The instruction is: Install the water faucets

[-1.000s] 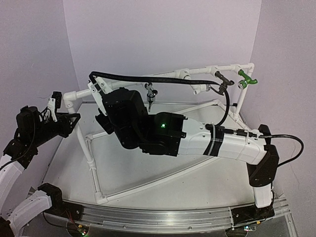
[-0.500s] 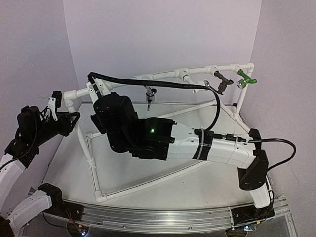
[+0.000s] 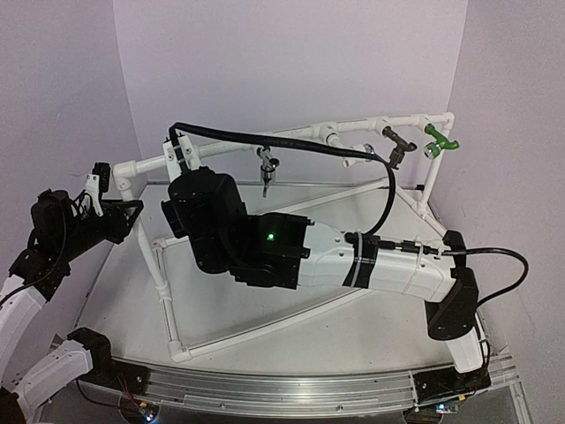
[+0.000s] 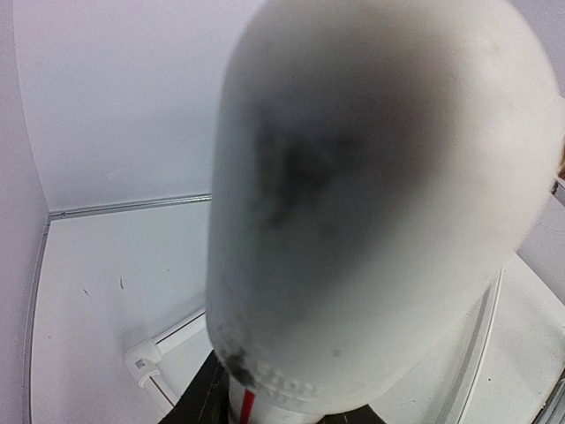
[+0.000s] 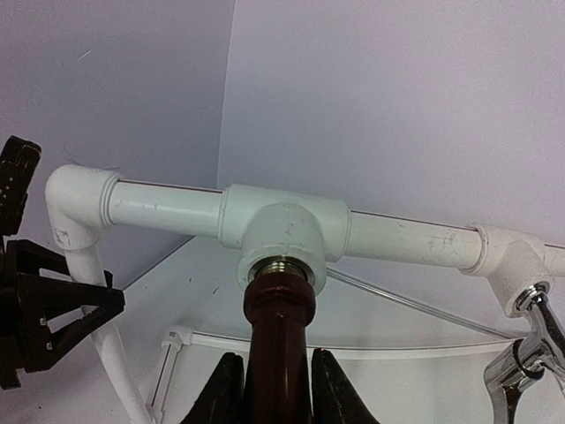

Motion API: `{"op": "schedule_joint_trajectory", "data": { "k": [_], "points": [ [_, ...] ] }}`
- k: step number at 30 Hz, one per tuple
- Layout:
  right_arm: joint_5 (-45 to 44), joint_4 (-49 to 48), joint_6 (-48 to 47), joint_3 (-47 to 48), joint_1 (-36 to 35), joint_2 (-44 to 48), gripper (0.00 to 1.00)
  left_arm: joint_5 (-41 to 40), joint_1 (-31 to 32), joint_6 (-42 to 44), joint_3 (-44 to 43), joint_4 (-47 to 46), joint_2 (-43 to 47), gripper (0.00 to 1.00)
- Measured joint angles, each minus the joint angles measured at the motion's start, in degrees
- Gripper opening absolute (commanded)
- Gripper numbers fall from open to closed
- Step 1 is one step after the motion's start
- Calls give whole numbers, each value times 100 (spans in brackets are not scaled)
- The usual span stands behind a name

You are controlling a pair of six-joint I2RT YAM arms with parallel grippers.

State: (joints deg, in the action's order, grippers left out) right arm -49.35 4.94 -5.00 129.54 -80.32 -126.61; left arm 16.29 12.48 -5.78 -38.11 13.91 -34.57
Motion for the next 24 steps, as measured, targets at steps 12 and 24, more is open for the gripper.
{"op": "schedule_joint_trajectory", "data": {
  "k": [12, 24],
  "points": [
    [143, -248, 844, -118, 47, 0, 0, -4, -24, -3, 2, -45, -5, 3],
    [1035, -858, 1979, -1093, 285, 487, 0, 2, -45, 0, 27, -158, -39, 3]
  ]
}}
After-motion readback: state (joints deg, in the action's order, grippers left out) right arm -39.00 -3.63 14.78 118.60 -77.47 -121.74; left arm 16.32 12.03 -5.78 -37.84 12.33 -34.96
